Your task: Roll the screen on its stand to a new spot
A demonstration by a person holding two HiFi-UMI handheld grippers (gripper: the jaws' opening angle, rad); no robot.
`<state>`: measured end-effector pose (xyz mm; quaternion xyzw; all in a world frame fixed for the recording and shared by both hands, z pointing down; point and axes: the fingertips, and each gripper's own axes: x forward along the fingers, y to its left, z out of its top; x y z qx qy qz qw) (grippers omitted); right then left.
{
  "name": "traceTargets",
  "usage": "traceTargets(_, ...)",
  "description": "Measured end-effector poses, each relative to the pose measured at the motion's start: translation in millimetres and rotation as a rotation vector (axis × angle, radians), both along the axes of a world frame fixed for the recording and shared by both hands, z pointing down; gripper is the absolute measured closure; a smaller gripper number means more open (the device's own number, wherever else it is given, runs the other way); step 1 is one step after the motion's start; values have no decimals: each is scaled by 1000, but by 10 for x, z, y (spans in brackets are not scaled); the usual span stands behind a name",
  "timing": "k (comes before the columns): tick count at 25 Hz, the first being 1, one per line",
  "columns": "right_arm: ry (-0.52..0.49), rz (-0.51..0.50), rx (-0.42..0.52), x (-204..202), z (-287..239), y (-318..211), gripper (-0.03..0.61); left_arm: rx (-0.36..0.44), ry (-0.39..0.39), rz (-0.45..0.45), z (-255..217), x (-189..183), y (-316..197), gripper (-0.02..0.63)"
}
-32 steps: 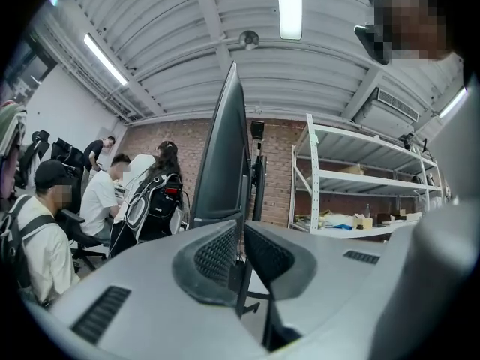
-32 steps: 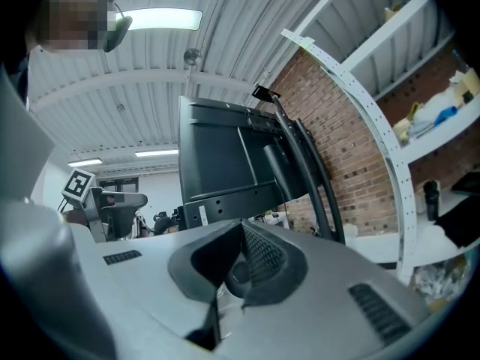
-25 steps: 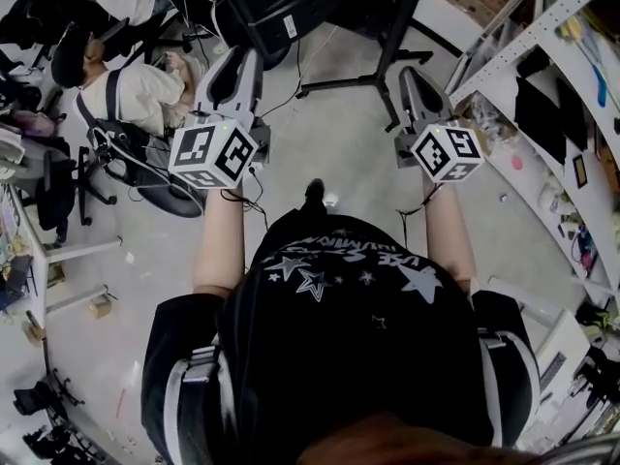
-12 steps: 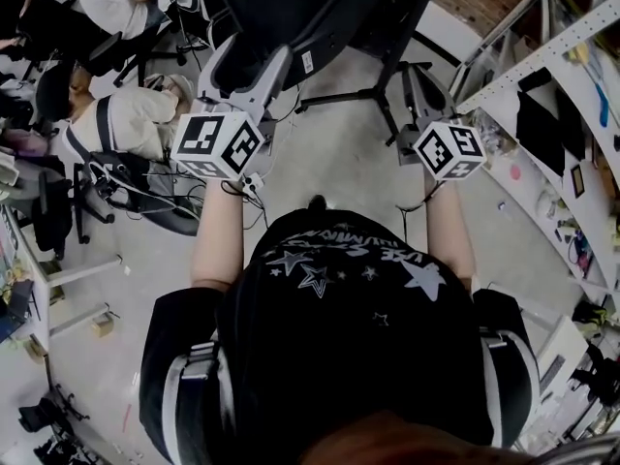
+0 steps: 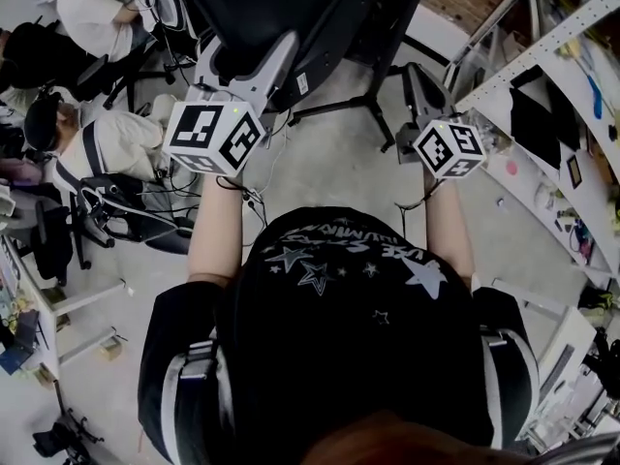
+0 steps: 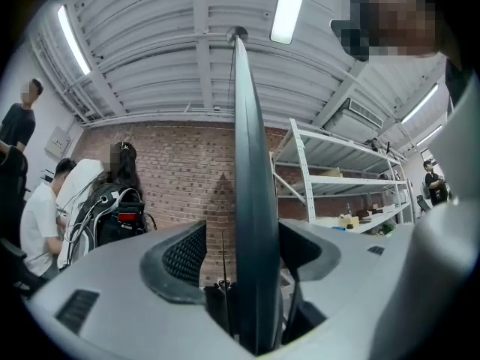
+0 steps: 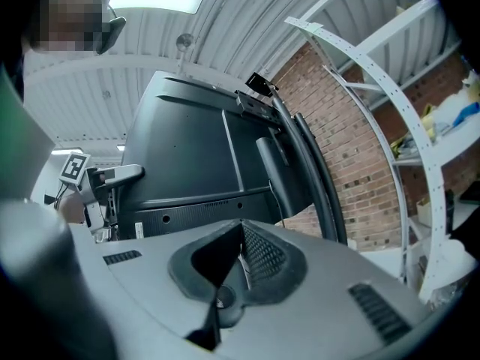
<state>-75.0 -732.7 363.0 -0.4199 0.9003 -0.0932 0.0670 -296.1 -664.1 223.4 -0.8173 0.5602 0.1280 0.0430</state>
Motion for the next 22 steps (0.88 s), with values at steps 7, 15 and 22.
traceTargets(7,-9,26,1,43,2,-95,571,-1,-18,39,-100,111,-92,346)
traceTargets(15,-3,27,-14,103,42,-1,571,10,-26,42,-109,191,-47,382)
traceTargets(22,5,21,-25,228,100,211,571,15,-22,27,-85,303,102,383)
